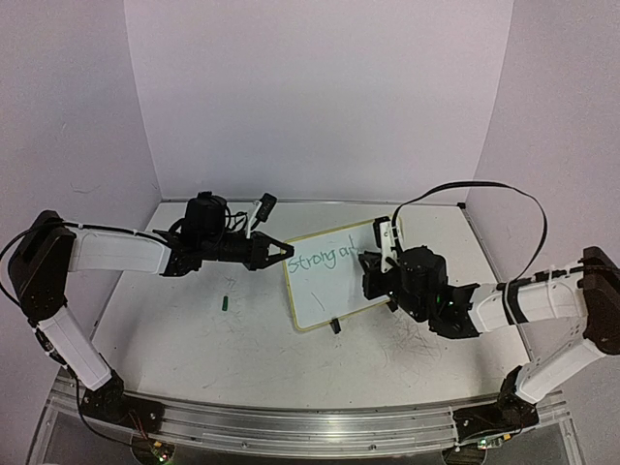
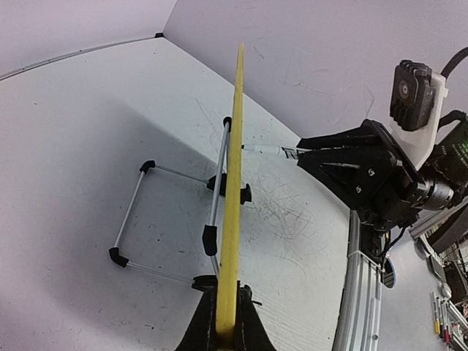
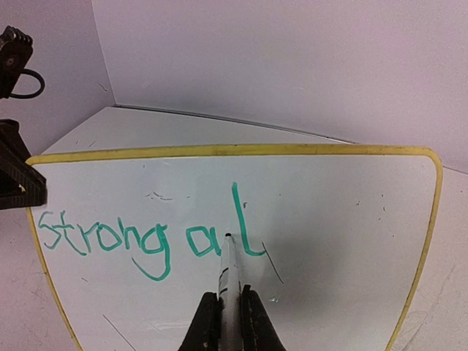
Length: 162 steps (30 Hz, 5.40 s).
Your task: Write a sentence on the whiteboard
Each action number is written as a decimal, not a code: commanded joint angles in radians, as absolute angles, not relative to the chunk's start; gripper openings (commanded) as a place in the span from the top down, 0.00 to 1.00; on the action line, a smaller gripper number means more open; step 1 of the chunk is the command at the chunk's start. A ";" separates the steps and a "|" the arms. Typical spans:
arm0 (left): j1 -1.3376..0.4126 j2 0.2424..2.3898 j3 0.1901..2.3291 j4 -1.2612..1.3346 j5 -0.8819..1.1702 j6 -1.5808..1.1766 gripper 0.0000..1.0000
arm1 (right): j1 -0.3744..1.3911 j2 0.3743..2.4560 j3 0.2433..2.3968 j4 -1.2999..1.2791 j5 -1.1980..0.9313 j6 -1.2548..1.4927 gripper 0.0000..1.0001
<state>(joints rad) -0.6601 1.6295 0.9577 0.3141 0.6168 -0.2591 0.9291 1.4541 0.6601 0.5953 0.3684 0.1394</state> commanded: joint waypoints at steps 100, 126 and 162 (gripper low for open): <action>-0.663 1.565 0.975 0.345 0.594 -0.203 1.00 | 0.867 1.427 0.597 0.580 0.378 0.217 1.00; -0.663 1.570 0.975 0.344 0.590 -0.201 1.00 | 0.867 1.276 0.568 0.589 0.360 0.164 1.00; -0.664 1.566 0.977 0.337 0.587 -0.196 1.00 | 0.852 1.308 0.559 0.628 0.344 0.106 1.00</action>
<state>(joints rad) -0.6636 1.6146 0.9577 0.2966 0.6167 -0.2329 0.8551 1.3182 0.5423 0.5905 0.3269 0.1062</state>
